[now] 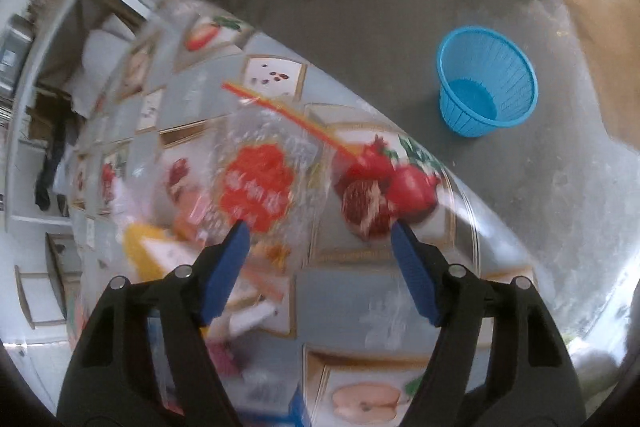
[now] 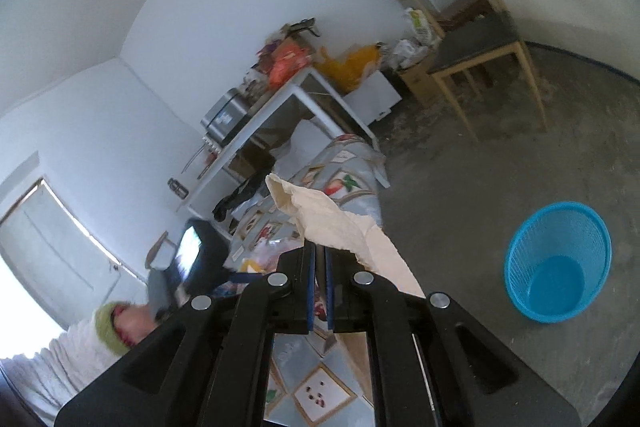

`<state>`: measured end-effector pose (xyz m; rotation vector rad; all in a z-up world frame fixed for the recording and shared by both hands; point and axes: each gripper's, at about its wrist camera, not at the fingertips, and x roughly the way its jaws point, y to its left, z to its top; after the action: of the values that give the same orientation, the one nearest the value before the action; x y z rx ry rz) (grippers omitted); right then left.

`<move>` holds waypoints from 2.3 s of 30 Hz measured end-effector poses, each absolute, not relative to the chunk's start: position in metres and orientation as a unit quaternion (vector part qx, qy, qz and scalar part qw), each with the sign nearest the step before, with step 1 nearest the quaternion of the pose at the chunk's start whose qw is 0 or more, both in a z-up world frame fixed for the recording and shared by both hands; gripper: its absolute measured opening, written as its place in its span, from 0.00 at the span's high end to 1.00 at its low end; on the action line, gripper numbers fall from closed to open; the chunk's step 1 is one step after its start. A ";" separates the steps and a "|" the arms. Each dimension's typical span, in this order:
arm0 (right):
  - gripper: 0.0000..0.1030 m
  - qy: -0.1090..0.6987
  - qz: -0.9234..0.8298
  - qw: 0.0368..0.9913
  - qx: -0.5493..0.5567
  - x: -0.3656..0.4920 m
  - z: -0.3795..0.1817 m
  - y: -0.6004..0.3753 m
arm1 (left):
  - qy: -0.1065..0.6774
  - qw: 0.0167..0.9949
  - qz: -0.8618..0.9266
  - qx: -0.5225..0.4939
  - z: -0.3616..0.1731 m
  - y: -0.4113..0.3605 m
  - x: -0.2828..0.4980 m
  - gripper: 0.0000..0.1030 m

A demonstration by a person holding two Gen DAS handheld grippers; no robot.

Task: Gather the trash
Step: 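Lift the brown paper bag with the right tool toward the blue wastebasket, then drop the paper bag into the wastebasket with the right tool while the left tool drops the clear red-print bag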

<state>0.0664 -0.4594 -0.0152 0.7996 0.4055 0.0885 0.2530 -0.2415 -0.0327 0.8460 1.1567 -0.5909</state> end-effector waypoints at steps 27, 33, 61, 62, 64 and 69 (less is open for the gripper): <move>0.96 0.209 0.020 0.877 0.432 0.064 -0.066 -0.504 | 0.533 0.724 -0.240 0.366 -0.051 -0.266 0.306 0.92; 0.96 0.210 -0.017 0.876 0.433 0.063 -0.075 -0.519 | 0.495 0.757 -0.258 0.339 0.002 -0.285 0.300 0.97; 0.83 0.303 -0.185 0.729 0.585 0.129 -0.255 -0.672 | 0.616 0.672 -0.400 0.093 -0.161 -0.525 0.278 0.72; 0.66 0.304 -0.192 0.725 0.587 0.130 -0.259 -0.676 | 0.608 0.682 -0.393 0.107 -0.162 -0.530 0.278 0.62; 0.53 0.304 -0.214 0.721 0.585 0.127 -0.269 -0.682 | 0.599 0.691 -0.387 0.116 -0.160 -0.530 0.277 0.53; 0.52 0.290 -0.228 0.715 0.593 0.102 -0.278 -0.683 | 0.590 0.695 -0.392 0.121 -0.151 -0.522 0.274 0.45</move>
<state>0.1019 -0.6835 -0.2775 1.3139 0.6421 -0.5051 0.2737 -0.5217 -0.1506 0.2703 1.3169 -0.8754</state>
